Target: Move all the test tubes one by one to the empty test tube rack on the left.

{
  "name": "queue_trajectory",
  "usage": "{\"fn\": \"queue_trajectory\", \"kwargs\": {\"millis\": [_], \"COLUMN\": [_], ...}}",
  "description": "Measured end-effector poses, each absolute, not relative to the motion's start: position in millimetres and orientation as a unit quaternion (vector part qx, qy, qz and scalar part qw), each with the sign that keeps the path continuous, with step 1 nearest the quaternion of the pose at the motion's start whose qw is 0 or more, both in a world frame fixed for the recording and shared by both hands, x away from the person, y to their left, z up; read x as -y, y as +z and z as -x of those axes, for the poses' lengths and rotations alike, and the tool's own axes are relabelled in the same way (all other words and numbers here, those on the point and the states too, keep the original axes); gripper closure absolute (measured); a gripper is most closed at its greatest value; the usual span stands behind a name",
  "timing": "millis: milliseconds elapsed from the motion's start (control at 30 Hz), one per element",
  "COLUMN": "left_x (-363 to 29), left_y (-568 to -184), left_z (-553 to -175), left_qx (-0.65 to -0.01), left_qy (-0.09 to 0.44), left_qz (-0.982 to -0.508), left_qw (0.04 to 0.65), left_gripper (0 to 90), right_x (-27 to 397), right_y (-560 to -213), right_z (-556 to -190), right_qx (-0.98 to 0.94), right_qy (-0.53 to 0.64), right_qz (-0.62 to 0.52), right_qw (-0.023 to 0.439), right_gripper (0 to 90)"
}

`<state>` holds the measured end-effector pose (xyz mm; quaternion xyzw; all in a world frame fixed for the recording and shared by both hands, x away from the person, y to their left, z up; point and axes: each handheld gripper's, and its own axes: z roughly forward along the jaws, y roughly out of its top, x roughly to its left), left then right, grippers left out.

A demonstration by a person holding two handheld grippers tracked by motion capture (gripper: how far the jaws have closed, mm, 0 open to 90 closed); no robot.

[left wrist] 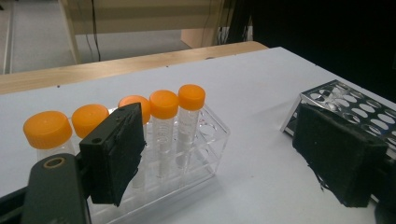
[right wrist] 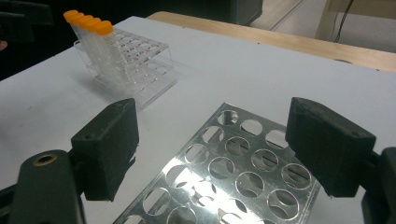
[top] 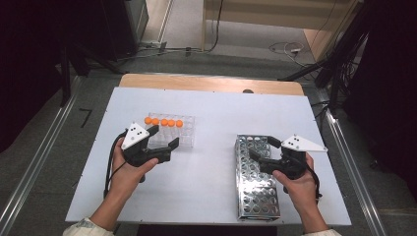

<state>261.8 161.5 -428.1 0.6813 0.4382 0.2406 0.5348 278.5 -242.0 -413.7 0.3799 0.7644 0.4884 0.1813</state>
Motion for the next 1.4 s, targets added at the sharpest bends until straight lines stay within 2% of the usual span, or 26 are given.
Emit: {"fn": "queue_trajectory", "kwargs": {"millis": [500,1400], "left_x": [-173,-205], "left_y": [-428,-449], "left_z": [-250,-233], "left_qx": [-0.447,-0.486], "left_qy": [0.245,0.268], "left_qz": [-0.669,-0.655], "left_qw": [0.541,0.513], "left_gripper": [17.9,17.9], "right_x": [254,285], "right_y": [-414,-419], "right_z": [-276,-268], "right_qx": [-0.757,-0.744], "right_qy": [0.492,0.485], "right_qz": [-0.387,-0.413], "right_qw": [0.185,0.200], "right_gripper": [15.9,15.8]}}
